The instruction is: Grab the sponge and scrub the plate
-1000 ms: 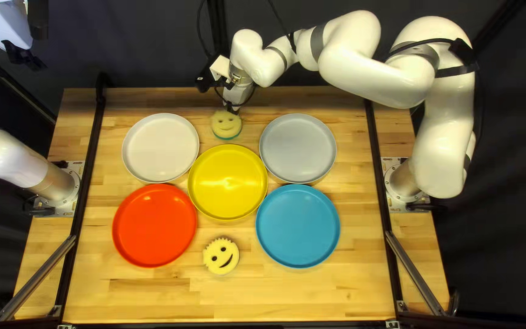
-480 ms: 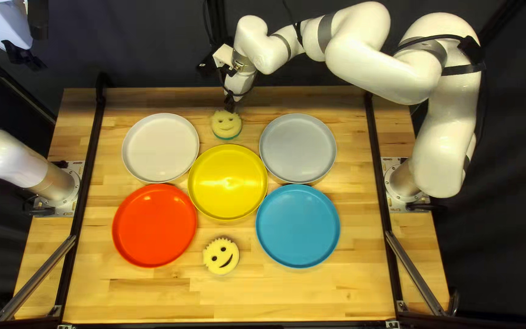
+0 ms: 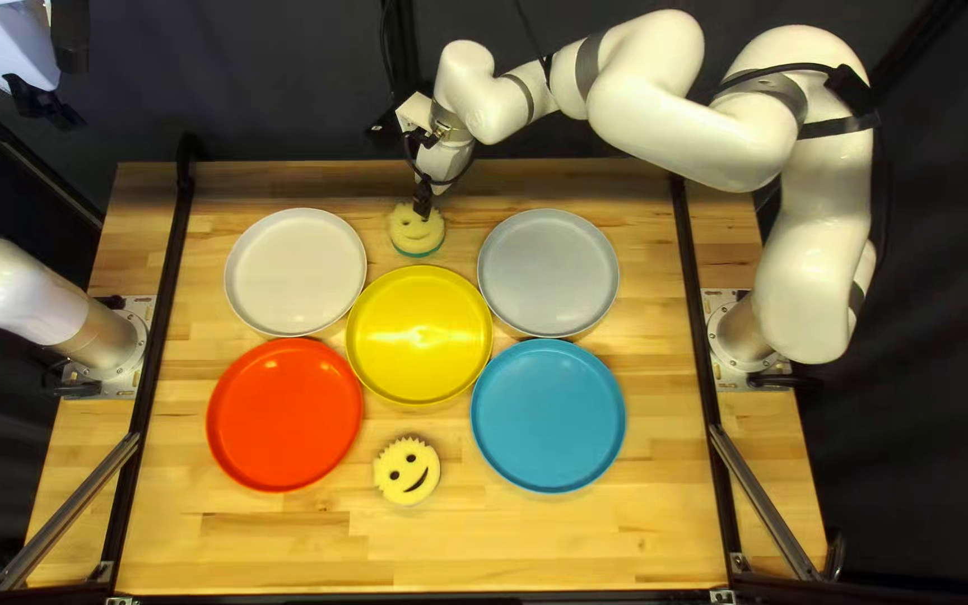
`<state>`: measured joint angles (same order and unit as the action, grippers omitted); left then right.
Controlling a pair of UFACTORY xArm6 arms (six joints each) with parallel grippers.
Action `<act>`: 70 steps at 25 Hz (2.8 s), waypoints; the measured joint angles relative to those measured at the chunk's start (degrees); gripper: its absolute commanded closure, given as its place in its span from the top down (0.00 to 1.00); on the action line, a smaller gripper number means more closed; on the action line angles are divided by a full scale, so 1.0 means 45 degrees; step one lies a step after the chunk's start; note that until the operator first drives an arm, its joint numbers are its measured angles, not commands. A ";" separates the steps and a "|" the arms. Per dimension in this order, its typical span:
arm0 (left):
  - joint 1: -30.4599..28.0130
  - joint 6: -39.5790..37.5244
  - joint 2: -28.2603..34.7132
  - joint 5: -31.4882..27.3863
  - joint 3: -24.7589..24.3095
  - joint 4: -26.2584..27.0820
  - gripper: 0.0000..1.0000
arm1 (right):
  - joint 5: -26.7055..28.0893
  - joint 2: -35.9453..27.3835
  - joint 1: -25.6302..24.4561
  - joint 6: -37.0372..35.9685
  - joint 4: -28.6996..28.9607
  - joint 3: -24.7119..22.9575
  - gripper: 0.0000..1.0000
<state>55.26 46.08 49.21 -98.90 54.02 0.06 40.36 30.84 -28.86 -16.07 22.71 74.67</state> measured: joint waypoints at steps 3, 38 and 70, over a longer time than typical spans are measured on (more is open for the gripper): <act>0.0000 0.0000 0.0000 0.0000 0.0000 0.0000 1.00 | -0.0015 0.0046 0.0038 -0.0044 0.0032 0.0006 0.00; 0.0000 0.0000 0.0000 0.0000 0.0000 0.0000 1.00 | -0.0300 -0.6747 0.0558 0.1761 -0.4722 -0.6186 0.00; 0.0000 0.0000 0.0000 0.0000 0.0000 0.0000 1.00 | -0.0926 -0.9521 0.2326 0.3148 -0.7659 -0.9332 0.00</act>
<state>55.26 46.08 49.21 -98.90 54.02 0.06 36.20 -12.00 -18.40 -1.91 -11.75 32.67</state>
